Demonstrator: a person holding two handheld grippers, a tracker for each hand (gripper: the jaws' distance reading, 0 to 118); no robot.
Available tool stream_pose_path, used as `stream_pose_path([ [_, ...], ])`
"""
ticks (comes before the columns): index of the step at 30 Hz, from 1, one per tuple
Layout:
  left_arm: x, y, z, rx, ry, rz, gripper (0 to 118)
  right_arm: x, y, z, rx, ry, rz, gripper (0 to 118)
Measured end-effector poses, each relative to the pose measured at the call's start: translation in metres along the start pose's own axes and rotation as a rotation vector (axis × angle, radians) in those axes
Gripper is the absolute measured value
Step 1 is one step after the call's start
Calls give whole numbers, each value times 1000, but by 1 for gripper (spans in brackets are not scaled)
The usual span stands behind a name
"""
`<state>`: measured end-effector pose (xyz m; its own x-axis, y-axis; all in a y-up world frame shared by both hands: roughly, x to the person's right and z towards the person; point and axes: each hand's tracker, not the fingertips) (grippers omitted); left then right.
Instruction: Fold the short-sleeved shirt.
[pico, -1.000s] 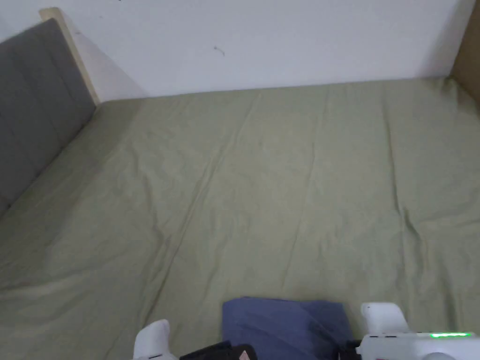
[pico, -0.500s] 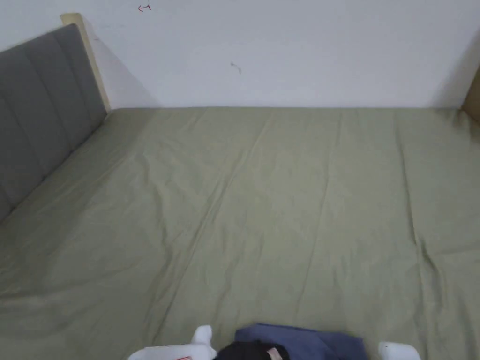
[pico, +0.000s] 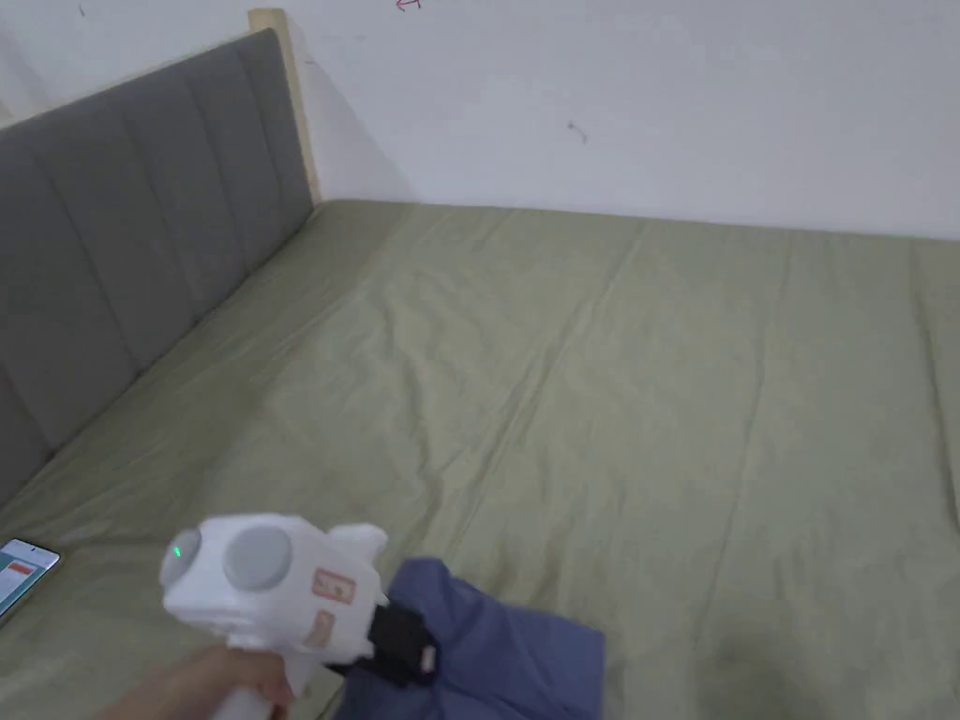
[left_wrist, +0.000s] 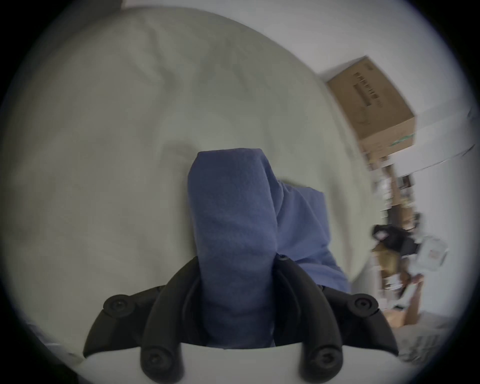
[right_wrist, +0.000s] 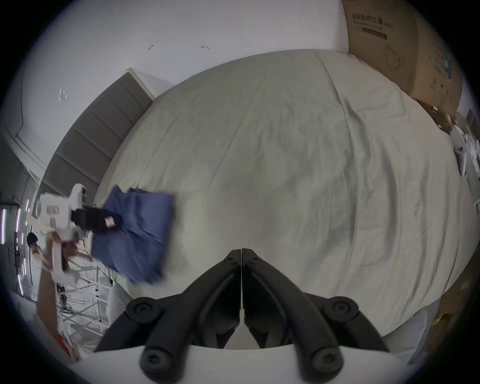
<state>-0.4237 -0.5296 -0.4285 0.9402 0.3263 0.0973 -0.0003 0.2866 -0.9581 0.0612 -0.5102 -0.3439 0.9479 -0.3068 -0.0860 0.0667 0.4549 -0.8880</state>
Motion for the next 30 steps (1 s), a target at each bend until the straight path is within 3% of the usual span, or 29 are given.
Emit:
stream_pose_path([
  [3,-39,20,28,-17,262,-51,32,6,-5,-6,-18,-21,-23,0],
  [7,-94,31,25,-92,493,-87,35,18,-15,-16,-64,-65,-59,0],
  [8,-104,31,22,-102,522,-99,48,20,-17,-18,-72,-75,-61,0],
  [10,-113,27,20,-83,567,-63,104,25,-19,-20,-78,-87,-71,0],
  [11,-117,26,20,-66,637,-62,115,27,-20,-20,-83,-92,-74,0],
  [12,-119,24,22,-52,691,-58,116,29,-20,-20,-87,-95,-79,0],
  [15,-115,15,40,-25,614,33,112,31,-19,-19,-89,-86,-86,0],
  [17,-98,7,57,19,608,39,96,29,-17,-14,-72,-71,-86,0],
  [18,-88,3,66,56,582,16,82,29,-16,-13,-64,-63,-90,0],
  [20,-58,-5,87,128,570,1,77,27,-14,-8,-47,-36,-96,0],
  [22,-26,-17,105,221,516,25,32,24,-13,-2,-26,-14,-94,0],
  [24,4,-33,119,316,418,37,1,22,-13,7,0,11,-87,0],
  [27,44,-62,125,412,260,57,0,19,-13,24,68,58,-103,0],
  [30,93,-87,131,497,202,72,0,15,-10,47,165,81,-80,0],
])
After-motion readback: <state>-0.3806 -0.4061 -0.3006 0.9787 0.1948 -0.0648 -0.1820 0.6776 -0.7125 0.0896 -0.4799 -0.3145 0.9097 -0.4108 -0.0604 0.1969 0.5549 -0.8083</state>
